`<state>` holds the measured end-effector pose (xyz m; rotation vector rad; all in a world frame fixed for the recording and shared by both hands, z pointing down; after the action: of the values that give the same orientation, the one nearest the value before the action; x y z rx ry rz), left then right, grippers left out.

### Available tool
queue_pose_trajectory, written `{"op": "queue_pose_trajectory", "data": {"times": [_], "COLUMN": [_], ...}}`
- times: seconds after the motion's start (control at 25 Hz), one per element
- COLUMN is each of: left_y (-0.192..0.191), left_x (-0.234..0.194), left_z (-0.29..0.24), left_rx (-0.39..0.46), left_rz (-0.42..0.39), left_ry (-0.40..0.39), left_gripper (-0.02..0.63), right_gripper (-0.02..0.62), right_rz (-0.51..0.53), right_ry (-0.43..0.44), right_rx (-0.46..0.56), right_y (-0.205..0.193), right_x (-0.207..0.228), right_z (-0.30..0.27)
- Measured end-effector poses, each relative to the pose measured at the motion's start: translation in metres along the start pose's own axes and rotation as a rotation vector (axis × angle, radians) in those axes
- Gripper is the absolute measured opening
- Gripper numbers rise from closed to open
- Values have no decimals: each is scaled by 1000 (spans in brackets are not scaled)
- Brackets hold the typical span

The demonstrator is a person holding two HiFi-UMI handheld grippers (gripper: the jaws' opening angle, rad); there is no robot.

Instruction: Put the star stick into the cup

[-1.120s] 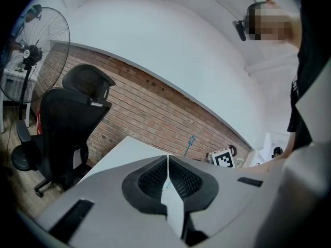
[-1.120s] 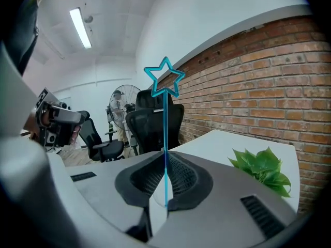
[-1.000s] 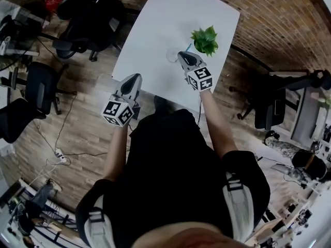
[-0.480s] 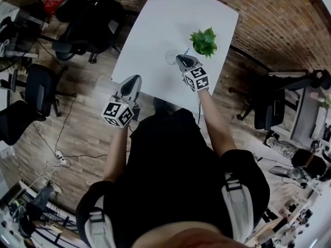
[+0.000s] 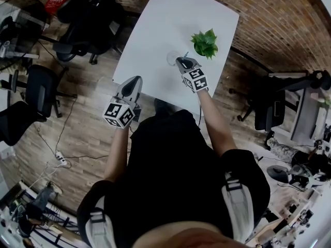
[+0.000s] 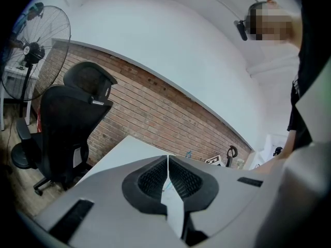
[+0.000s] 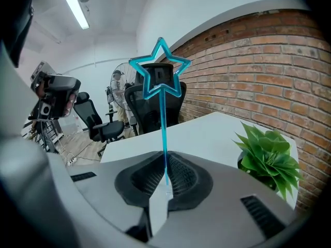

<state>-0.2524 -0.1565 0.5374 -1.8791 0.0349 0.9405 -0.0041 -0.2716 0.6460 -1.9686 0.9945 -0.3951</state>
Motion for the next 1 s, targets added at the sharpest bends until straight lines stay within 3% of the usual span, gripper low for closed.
{"op": "queue_pose_trajectory", "data": {"times": [0.68, 1.0], "left_y": [-3, -2], "left_x": [-6, -6], "left_z": [12, 18], "left_rx": [13, 24], "left_rz": [16, 15], "left_ry": [23, 46], "left_gripper": [26, 26], "right_gripper": [11, 14], "right_rz": [53, 149], "right_ry": [-2, 16], "right_rx": [-33, -67], "right_y": [5, 20], "right_x": [-2, -3], "right_z": [-14, -36]}}
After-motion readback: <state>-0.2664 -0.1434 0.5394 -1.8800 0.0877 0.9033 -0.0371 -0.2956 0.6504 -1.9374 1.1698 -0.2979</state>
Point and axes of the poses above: the fingertips, and each gripper's own axes: z backward along the fingers, x to its right, y out of its top, the point moved 7 cm from there along z, backward along the fingers, and after that the axes turned 12 degrees about z, right-handed, at the moved point
